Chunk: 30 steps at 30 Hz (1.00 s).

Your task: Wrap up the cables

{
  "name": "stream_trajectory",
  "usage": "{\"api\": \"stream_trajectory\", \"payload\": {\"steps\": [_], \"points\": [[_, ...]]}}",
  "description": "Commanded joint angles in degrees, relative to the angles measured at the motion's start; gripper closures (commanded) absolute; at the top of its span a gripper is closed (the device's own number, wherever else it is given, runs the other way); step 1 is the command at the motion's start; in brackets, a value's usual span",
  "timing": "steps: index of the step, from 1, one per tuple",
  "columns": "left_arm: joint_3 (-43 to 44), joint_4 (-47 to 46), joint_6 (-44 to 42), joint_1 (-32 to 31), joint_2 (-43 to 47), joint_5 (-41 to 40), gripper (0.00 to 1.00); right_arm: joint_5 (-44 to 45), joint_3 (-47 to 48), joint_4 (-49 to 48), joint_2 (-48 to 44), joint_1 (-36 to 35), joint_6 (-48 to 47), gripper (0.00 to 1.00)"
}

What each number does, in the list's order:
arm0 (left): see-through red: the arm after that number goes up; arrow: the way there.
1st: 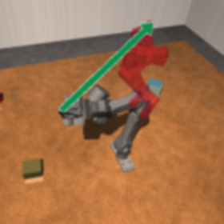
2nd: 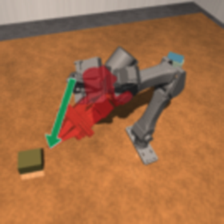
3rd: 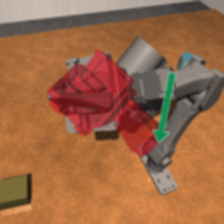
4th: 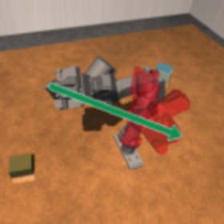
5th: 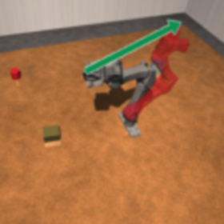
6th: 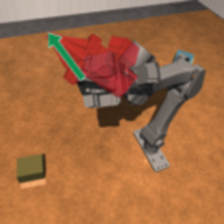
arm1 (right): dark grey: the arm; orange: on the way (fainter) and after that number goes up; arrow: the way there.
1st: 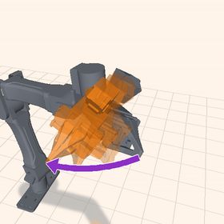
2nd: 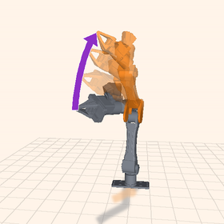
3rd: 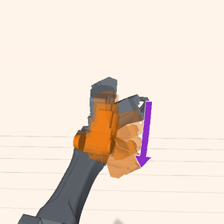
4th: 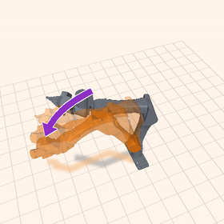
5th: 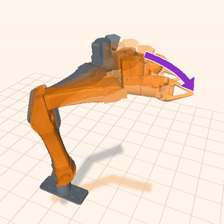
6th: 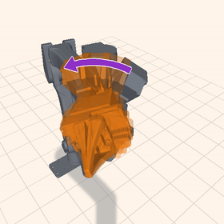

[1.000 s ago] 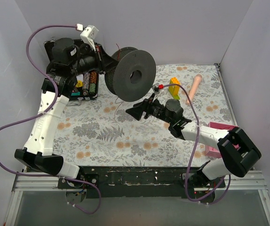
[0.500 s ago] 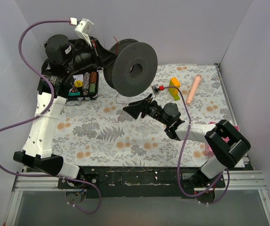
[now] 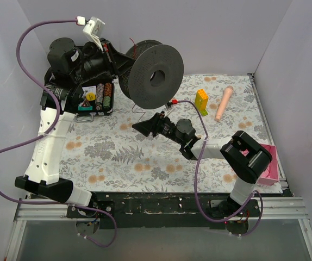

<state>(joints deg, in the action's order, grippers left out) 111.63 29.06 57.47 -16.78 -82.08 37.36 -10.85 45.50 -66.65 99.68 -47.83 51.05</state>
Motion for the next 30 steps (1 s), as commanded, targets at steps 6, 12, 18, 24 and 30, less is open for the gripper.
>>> {"api": "stream_trajectory", "payload": {"steps": [6, 12, 18, 24, 30], "points": [[3.15, -3.39, 1.06, -0.19, 1.14, 0.69, 1.00, 0.13, 2.05, -6.21, -0.45, -0.77, 3.36, 0.37], [4.56, -2.52, 0.62, -0.19, 1.40, -1.23, 1.00, -2.33, 2.85, -2.88, 0.61, -0.77, 5.99, 0.99], [1.32, 0.99, -6.21, -0.19, 3.68, 0.07, 1.00, -4.52, -6.11, 7.91, -8.69, 3.61, 2.49, 0.99], [-11.77, 6.18, -19.05, -0.19, 7.54, 3.85, 1.00, -8.93, -4.21, 38.20, -22.41, 8.81, -15.15, 0.99], [-20.22, 12.33, -26.88, -0.19, 8.87, 8.59, 1.00, -8.49, 6.77, 66.52, -25.24, 12.06, -30.55, 0.99]]}}
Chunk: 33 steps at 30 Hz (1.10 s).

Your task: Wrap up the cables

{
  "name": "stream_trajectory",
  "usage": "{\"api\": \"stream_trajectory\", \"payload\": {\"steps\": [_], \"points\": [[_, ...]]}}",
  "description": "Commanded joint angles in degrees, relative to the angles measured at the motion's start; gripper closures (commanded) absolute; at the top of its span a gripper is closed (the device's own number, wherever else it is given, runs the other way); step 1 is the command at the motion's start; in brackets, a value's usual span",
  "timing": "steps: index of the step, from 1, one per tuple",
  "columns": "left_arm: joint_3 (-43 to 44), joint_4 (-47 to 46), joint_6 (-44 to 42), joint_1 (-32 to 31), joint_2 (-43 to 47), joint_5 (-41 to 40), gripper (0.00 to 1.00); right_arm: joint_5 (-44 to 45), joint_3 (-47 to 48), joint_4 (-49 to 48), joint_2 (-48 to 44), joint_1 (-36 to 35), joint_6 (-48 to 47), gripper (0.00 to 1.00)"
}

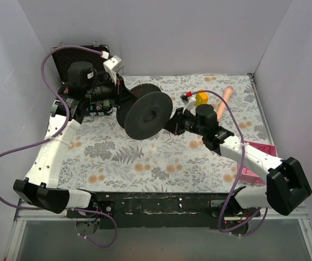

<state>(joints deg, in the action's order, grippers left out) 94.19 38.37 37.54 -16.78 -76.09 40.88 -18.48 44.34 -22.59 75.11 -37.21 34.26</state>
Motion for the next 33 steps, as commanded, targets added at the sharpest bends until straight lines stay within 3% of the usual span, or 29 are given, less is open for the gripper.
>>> {"api": "stream_trajectory", "payload": {"steps": [1, 3, 8, 16, 24, 33], "points": [[-4.18, 4.07, -8.17, -0.19, 2.97, 5.87, 1.00, -0.42, 10.31, 27.20, -0.06, 1.53, -15.78, 0.99], [-6.91, 6.01, -10.37, -0.19, 3.15, 7.10, 1.00, 0.11, 15.06, 36.00, 2.05, 1.44, -19.57, 0.99], [-13.50, 7.77, -12.13, -0.19, 1.74, 10.70, 1.00, 0.46, 23.77, 47.27, 7.23, 1.44, -26.95, 0.99], [-18.78, 7.16, -13.98, -0.19, -8.87, 12.81, 1.00, 0.37, 31.07, 58.61, 12.60, 1.00, -32.15, 0.99], [-17.56, 4.08, -14.60, -0.28, -24.96, 14.75, 1.00, 0.46, 31.16, 51.78, 16.81, 0.65, -28.02, 0.99], [-9.21, 1.98, -13.72, -0.19, -42.28, 14.05, 0.99, 6.78, 42.04, 51.94, 31.39, 0.74, -29.07, 0.99]]}}
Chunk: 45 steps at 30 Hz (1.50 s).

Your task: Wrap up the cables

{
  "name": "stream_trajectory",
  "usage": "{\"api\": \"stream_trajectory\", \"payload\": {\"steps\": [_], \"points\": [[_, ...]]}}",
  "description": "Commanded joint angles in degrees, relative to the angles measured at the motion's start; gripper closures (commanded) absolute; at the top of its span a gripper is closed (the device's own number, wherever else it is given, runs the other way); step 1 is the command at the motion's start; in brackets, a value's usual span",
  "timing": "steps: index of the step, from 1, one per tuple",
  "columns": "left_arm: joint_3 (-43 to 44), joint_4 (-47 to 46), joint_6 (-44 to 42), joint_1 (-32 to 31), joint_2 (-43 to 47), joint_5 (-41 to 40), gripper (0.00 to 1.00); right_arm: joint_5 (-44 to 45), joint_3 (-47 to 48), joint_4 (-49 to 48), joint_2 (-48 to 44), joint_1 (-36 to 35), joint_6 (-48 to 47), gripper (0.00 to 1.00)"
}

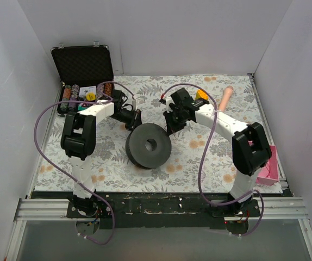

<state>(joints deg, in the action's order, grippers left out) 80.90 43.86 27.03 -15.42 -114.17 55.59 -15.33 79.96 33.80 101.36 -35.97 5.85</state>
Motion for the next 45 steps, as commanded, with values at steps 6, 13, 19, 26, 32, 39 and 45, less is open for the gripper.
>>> {"api": "stream_trajectory", "payload": {"steps": [6, 13, 19, 26, 32, 39, 45], "points": [[4.97, -11.58, -0.75, -1.54, -8.35, -7.94, 0.70, 5.92, 11.53, -1.28, 11.75, -0.25, -2.86, 0.99], [-0.91, -23.36, 0.83, -1.54, -5.02, -16.91, 0.48, 5.84, 11.18, -2.60, 12.54, 0.28, -3.47, 0.99], [-7.69, -32.16, -0.04, -1.45, -0.53, -20.88, 0.34, 7.25, 11.62, -2.34, 12.72, 0.28, -3.91, 0.99], [-8.75, -34.36, 0.22, -1.02, 0.26, -21.58, 0.32, 5.23, 10.22, -4.18, 10.79, 0.02, -2.77, 0.99], [-4.97, -35.15, 2.94, -0.49, 2.98, -20.53, 0.35, 5.14, 12.93, -4.89, 12.54, 0.02, -2.68, 0.99], [-4.17, -38.14, 6.01, -0.31, 6.68, -6.92, 0.38, 5.93, 14.09, -7.33, 13.69, 0.46, -2.77, 0.99], [-6.02, -42.88, 9.45, -0.84, 6.07, 0.74, 0.36, 1.72, 11.36, -13.50, 13.07, 1.16, -1.72, 0.99]]}}
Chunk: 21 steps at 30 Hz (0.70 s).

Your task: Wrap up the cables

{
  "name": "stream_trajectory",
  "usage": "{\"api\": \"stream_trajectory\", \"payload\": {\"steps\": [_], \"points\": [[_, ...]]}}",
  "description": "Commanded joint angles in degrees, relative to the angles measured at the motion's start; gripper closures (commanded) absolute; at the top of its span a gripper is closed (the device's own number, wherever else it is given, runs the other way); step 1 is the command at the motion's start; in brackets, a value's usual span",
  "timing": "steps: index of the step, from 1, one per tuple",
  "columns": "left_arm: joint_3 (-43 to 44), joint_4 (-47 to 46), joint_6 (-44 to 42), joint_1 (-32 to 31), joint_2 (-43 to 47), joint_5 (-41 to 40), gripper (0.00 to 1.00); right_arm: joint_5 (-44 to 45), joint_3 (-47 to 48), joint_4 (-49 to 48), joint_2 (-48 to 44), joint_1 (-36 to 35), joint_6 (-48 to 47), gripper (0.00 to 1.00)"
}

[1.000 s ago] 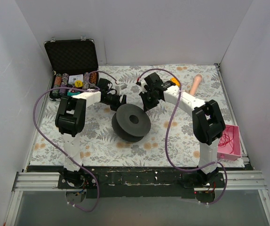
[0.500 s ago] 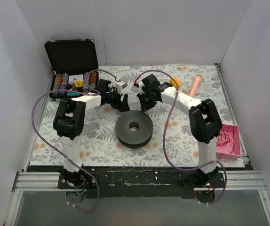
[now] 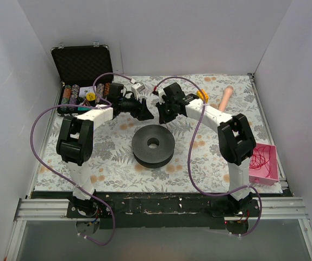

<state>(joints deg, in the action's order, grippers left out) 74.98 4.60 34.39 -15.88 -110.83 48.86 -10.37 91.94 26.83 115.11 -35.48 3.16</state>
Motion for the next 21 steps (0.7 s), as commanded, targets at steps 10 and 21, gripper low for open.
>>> {"api": "stream_trajectory", "payload": {"steps": [10, 21], "points": [[2.98, -3.72, 0.06, -2.31, -1.06, 2.29, 0.53, -9.74, -5.45, -11.97, -3.57, 1.29, -2.45, 0.99], [4.74, -0.73, -5.83, -3.46, -4.13, 3.00, 0.60, -18.10, -10.64, -18.91, -5.60, 3.05, -6.50, 0.99]]}}
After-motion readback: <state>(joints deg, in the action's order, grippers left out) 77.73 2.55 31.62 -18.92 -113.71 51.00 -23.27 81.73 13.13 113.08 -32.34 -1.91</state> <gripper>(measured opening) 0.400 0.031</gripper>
